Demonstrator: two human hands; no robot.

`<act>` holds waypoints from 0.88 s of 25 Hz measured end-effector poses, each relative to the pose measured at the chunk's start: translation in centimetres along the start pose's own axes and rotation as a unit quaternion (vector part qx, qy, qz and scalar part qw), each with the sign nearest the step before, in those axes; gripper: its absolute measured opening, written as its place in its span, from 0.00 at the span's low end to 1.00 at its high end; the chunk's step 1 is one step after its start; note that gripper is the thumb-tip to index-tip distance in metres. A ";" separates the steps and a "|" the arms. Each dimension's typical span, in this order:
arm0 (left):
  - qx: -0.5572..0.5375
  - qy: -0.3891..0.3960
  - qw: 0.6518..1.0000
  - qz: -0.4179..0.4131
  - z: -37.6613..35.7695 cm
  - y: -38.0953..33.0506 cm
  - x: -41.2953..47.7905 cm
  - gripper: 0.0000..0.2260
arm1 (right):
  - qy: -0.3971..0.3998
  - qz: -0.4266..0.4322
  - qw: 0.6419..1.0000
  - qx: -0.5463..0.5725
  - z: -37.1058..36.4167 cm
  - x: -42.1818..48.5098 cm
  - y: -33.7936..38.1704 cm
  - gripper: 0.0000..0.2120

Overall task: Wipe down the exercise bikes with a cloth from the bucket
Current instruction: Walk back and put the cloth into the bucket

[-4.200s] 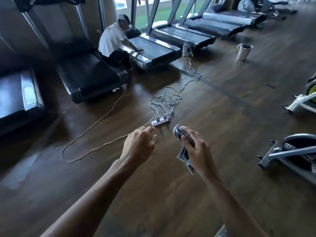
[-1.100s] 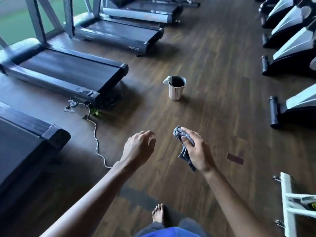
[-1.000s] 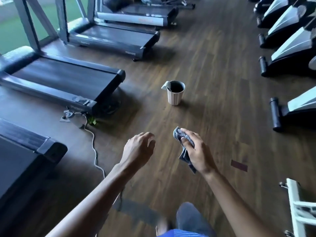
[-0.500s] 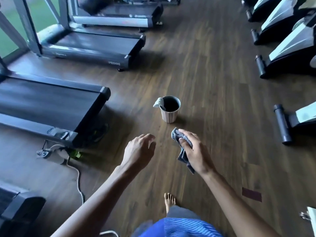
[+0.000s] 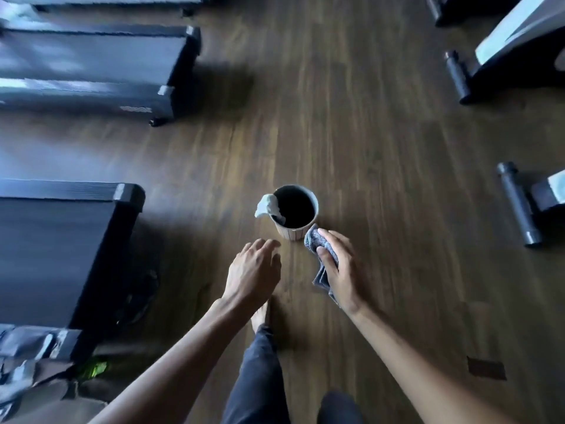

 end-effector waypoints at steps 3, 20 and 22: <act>0.000 0.036 0.999 -0.013 -5.1 5.0 9.1 0.14 | -0.039 -0.028 0.998 -0.029 -6.0 5.9 -6.7 0.17; 0.021 0.107 0.992 -0.071 -41.5 24.9 31.5 0.19 | 0.052 -0.025 0.968 -0.244 -30.0 18.8 -43.7 0.20; 0.026 0.092 0.992 -0.081 -42.7 25.4 31.7 0.18 | 0.059 -0.025 0.965 -0.255 -30.8 18.9 -44.8 0.21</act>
Point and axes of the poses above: each hand's wrist, its own x-axis towards the middle knuckle, its own z-axis out of the back of the hand, y = z × x, the point moved 1 cm from there along x, towards the middle knuckle, and after that the axes turned 3 degrees about -y, right-handed, at the moved point
